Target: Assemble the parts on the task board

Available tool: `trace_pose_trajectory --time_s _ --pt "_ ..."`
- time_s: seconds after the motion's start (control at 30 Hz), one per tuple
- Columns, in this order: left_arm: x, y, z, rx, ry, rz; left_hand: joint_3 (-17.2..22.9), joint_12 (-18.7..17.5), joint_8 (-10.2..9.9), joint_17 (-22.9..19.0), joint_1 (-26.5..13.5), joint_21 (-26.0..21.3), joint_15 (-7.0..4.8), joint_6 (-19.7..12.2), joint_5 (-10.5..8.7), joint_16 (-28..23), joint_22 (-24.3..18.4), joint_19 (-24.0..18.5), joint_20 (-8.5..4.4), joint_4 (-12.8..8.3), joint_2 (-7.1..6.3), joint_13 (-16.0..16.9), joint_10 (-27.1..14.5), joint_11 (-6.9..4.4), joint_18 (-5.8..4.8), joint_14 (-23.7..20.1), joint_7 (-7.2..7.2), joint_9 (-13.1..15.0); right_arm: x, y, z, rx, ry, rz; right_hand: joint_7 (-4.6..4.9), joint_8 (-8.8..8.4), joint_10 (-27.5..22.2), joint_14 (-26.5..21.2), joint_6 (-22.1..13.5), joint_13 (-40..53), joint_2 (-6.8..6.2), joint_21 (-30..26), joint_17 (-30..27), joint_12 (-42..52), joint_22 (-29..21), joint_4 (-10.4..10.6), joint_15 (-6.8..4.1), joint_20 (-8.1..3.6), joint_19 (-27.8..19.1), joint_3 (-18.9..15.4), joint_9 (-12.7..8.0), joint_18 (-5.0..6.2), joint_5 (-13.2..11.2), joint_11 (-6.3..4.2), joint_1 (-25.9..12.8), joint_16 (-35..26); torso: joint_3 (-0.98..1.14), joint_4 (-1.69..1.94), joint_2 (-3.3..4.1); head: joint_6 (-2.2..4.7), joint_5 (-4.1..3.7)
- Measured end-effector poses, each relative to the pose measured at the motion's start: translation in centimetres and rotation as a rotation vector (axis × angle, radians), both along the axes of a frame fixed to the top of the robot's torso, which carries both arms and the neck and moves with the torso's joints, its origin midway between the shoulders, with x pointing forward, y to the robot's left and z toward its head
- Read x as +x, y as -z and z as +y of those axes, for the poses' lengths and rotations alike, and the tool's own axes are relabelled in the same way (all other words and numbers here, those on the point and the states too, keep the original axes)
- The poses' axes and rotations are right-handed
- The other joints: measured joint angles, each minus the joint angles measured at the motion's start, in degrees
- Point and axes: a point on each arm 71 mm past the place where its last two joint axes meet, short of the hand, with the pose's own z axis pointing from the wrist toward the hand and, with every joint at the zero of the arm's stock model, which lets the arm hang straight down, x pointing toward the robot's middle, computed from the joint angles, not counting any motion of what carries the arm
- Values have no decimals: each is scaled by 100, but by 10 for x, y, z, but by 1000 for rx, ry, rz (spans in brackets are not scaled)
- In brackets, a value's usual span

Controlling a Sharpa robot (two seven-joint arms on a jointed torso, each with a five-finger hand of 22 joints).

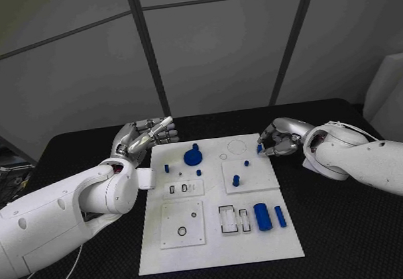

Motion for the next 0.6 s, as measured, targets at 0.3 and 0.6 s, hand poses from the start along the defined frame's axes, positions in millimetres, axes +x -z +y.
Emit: trace_pose_trajectory --time_s 0.3,0.6 --pt "0 0 0 0 0 1 0 0 0 0 0 0 0 0 0 0 -1 0 0 0 0 0 0 0 0 0 0 0 2 4 2 -11 7 18 -14 28 0 0 17 0 22 0 0 0 0 0 0 0 0 0 12 0 0 0 -21 0 4 -3 -2 -18 8" --pt "0 0 0 0 0 1 16 0 0 5 23 0 0 0 0 0 -1 0 0 -16 23 0 0 0 0 0 0 0 4 5 2 -18 22 22 -16 66 0 0 130 -1 162 0 1 0 -1 0 0 0 0 0 36 1 4 0 -6 0 10 -4 -4 -21 14"
